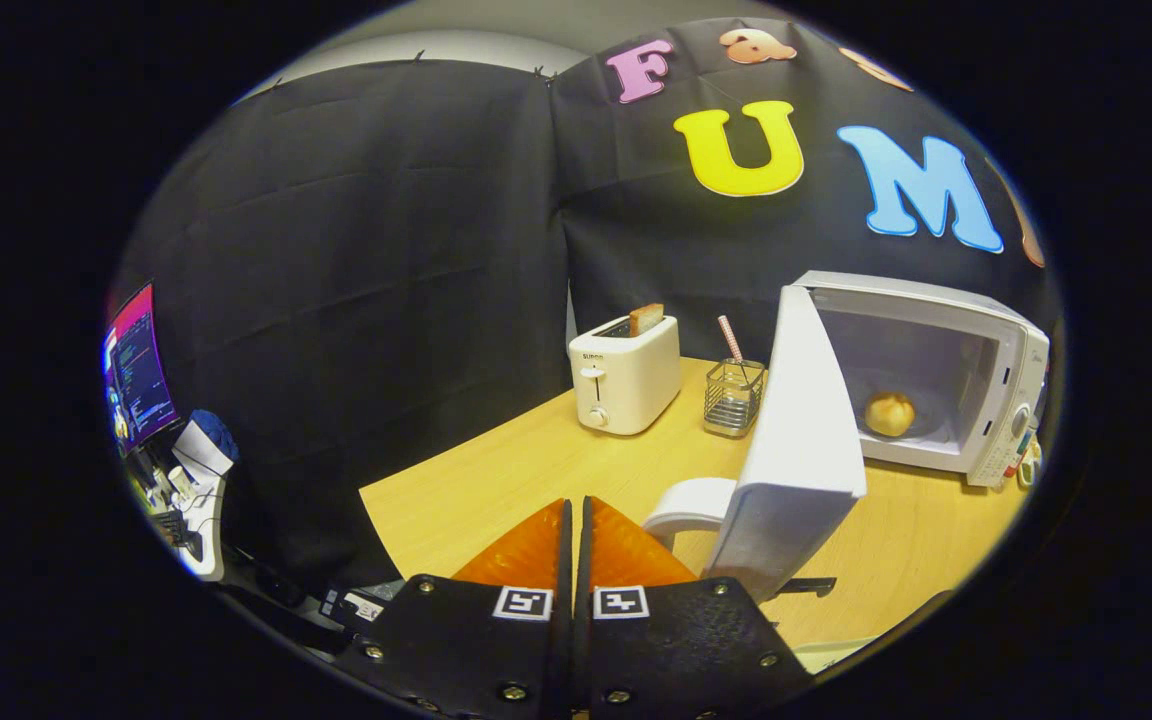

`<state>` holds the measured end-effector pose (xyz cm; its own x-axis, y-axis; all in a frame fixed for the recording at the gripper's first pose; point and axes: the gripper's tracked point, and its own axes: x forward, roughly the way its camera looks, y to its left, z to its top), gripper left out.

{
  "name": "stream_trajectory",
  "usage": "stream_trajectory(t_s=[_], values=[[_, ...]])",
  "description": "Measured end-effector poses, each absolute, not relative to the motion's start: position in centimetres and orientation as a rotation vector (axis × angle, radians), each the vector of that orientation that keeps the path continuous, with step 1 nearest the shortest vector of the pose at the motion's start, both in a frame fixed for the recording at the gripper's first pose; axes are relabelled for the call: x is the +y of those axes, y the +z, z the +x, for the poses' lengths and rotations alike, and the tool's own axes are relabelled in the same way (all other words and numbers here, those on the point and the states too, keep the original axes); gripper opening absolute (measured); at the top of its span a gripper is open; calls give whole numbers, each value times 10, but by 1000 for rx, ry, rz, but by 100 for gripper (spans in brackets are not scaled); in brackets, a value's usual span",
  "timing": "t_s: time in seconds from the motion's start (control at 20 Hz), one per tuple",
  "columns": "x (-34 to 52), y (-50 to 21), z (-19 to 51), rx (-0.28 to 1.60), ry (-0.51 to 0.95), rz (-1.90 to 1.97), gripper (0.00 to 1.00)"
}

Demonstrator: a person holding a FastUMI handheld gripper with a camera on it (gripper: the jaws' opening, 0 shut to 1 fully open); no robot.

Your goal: Open the microwave, put the food inside, and close the microwave door.

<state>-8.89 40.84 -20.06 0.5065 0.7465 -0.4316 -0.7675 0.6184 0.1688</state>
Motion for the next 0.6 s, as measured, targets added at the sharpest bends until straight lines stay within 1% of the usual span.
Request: stream_trajectory(t_s=[0.1,0.25,0.6], values=[[396,-200,-85,488,890,-62,1],[380,-209,-80,525,857,-35,1],[323,-216,-37,529,707,-44,1]])
